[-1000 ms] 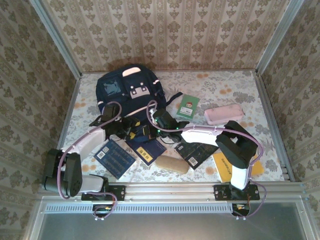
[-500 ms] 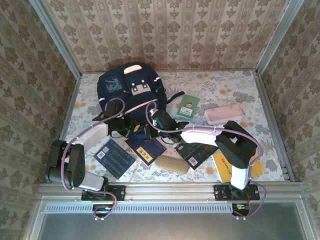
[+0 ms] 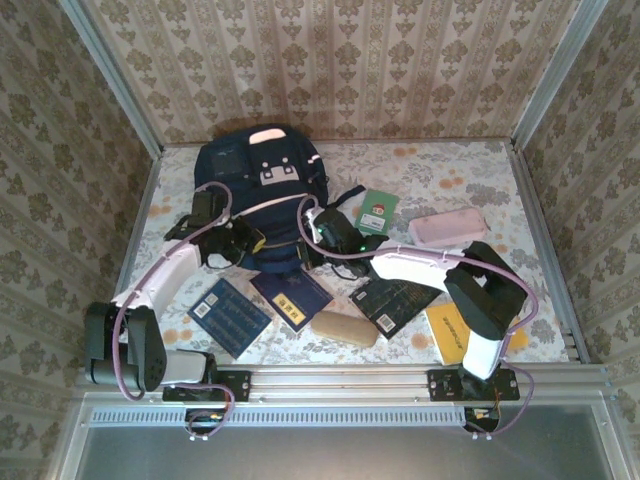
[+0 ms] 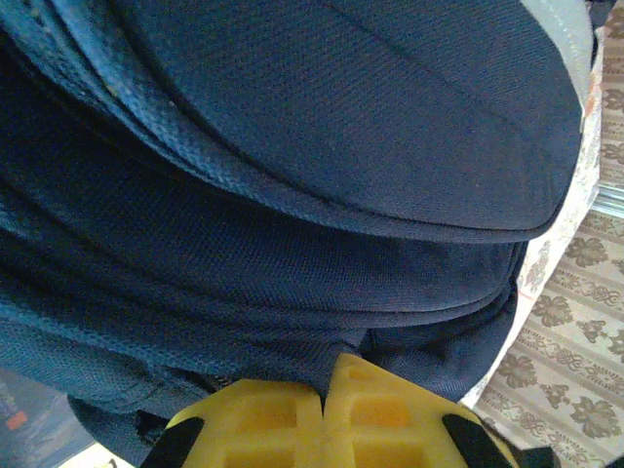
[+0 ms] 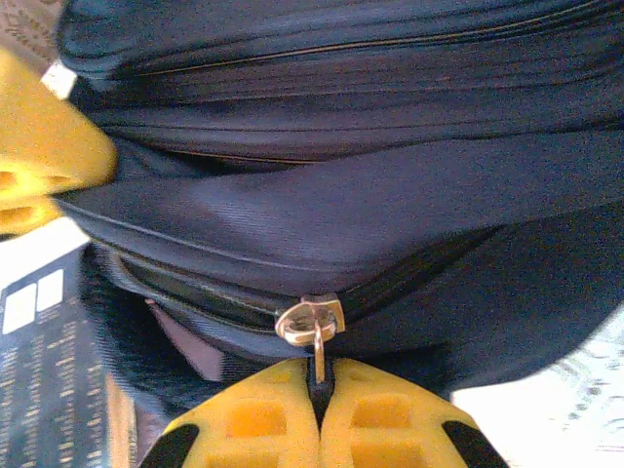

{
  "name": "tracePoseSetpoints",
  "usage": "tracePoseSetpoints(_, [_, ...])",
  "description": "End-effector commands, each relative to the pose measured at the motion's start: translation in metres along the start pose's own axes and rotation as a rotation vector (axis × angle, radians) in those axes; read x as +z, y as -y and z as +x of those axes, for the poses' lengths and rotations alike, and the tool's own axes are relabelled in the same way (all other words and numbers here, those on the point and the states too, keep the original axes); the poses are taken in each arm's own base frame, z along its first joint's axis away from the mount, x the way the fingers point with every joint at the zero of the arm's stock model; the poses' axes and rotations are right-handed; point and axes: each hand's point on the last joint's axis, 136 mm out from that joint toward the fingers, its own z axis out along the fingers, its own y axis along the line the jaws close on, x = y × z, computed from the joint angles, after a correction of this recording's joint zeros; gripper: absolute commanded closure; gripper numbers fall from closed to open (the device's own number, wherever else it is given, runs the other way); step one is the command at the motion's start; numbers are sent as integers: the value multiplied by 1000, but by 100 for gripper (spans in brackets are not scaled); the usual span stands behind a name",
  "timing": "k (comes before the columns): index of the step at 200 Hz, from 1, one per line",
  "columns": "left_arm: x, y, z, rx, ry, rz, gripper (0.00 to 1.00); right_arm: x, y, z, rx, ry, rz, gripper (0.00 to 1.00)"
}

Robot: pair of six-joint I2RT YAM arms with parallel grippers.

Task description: Pack the student bag

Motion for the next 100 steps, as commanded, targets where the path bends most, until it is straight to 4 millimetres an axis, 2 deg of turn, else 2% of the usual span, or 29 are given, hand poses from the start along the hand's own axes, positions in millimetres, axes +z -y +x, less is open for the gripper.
tracePoseSetpoints(1, [-28,22,-27,78,117,46,100,-18,37,-14,0,-9,95,100])
tracePoseSetpoints(49, [-54,47,-30,154,135,81,100,-22,64,-36,21,14,58,100])
tracePoseSetpoints(100, [-79,57,-34,184,166,114,100,-18,96,-50,77,31,5,100])
